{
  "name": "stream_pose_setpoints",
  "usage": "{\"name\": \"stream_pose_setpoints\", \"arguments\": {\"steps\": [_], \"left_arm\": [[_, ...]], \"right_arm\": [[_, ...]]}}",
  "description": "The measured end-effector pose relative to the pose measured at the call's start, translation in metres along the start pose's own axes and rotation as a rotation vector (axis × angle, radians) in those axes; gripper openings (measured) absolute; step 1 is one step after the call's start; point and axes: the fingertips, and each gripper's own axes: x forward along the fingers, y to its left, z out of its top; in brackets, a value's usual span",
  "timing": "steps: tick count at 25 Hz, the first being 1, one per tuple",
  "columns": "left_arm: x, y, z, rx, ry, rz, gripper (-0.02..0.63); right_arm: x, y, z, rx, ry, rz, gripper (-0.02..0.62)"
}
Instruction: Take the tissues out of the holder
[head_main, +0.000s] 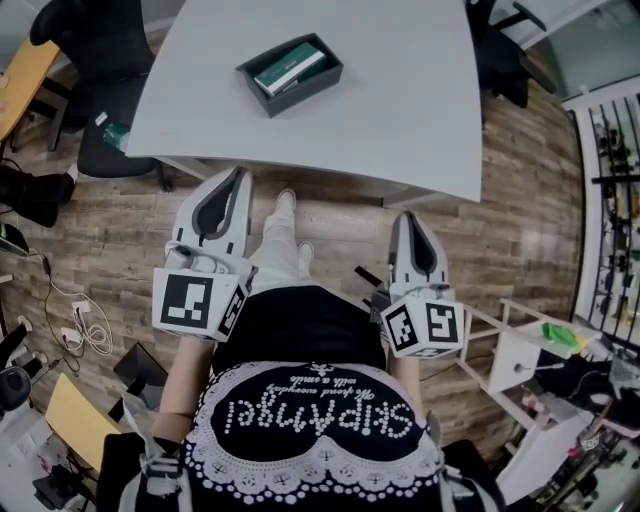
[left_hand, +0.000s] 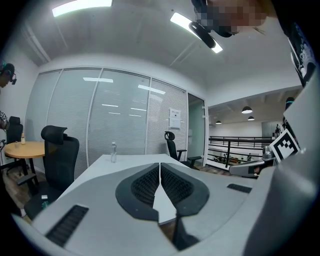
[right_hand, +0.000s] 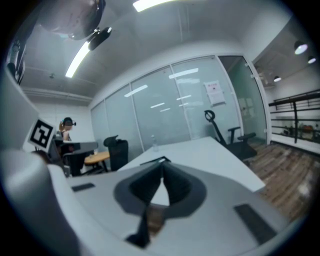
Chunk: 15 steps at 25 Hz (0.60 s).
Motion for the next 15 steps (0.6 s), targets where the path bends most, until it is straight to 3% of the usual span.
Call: {"name": "stream_pose_setpoints", "arguments": {"steps": [15], "left_arm": [[0.056,0.041,0.000,-0.036,0.028,0.004,0.031]], "right_arm": [[0.069,0.000,0.012,-0.006,0.046,0.011,0.035]]}}
